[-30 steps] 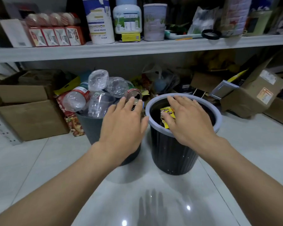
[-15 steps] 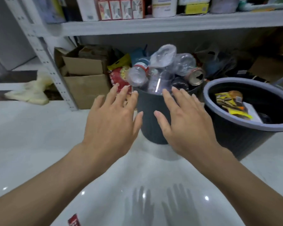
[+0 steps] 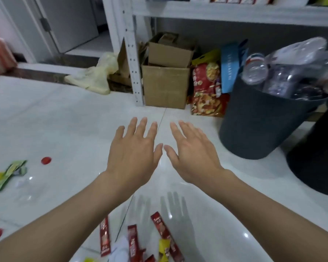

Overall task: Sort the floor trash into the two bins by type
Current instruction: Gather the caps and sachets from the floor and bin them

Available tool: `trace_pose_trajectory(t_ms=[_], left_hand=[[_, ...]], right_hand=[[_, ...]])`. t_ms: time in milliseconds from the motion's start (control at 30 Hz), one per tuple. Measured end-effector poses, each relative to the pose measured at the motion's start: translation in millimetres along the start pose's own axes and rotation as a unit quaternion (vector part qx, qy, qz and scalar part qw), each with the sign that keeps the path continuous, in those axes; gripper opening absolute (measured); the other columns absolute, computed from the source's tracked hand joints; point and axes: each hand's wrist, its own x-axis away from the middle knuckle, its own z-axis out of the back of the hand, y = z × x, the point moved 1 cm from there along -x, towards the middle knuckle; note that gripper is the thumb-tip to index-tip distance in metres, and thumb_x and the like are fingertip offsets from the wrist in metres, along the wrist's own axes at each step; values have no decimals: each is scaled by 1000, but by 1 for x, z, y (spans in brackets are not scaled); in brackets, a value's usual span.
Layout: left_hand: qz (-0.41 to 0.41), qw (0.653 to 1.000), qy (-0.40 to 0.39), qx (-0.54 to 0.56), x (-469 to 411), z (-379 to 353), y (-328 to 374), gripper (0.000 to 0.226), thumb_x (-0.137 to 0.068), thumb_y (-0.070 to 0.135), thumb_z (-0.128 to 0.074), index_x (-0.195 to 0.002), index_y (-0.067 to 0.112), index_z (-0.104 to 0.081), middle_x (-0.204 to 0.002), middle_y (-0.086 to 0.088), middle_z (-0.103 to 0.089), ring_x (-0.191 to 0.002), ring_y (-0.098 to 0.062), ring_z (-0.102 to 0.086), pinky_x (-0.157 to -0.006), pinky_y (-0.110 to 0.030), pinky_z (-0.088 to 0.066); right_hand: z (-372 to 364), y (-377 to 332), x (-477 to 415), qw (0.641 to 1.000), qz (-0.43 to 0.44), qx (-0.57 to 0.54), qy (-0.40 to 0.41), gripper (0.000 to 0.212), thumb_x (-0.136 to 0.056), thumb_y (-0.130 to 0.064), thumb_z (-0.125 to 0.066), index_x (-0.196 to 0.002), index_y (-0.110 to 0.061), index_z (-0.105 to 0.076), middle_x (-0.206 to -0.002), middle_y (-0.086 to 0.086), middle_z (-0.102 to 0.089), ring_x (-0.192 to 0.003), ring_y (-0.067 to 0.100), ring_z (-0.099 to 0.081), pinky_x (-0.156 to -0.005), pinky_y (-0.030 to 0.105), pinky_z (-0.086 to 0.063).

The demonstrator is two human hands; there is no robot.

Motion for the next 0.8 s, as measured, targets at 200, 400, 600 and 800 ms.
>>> trace_pose_trajectory(t_ms=[200,400,600,800], left_hand=[[36,998,-36,23,38,-48,-60,62,-99,51,-23,-153,20,-16,-159,-7,-20,-147,-26,-15,-116,-44,-23],[90,988,-112,58,75,-103,-88,67,-98,55,-22,-154,22,-6,-161,-8,-10,-148,-26,-9,-117,-45,-20],[103,986,-107,72,83,-119,-101,66,-99,54,-22,-154,22,-4,-161,-8,-8,-148,-27,-8,-116,-45,-18],[136,963,-176,153,104,-161,-105,66,-98,47,-42,-152,21,-14,-144,-16,-32,-132,-30,-31,-99,-38,-39]], right_hand=[[-47,-55,0,998,43,14,-44,64,-102,-46,-30,-155,-17,-7,-162,9,-12,-149,25,-7,-120,38,-7],[-83,-89,-5,993,67,37,-84,64,-103,-44,-30,-155,-16,-5,-162,9,-11,-150,25,-7,-120,38,-8],[-106,-115,-12,990,83,43,-107,64,-103,-44,-29,-155,-16,-5,-162,9,-10,-150,25,-7,-120,38,-8],[-121,-129,-6,988,82,45,-123,64,-103,-43,-29,-155,-15,-6,-162,9,-11,-149,25,-8,-119,36,-10]])
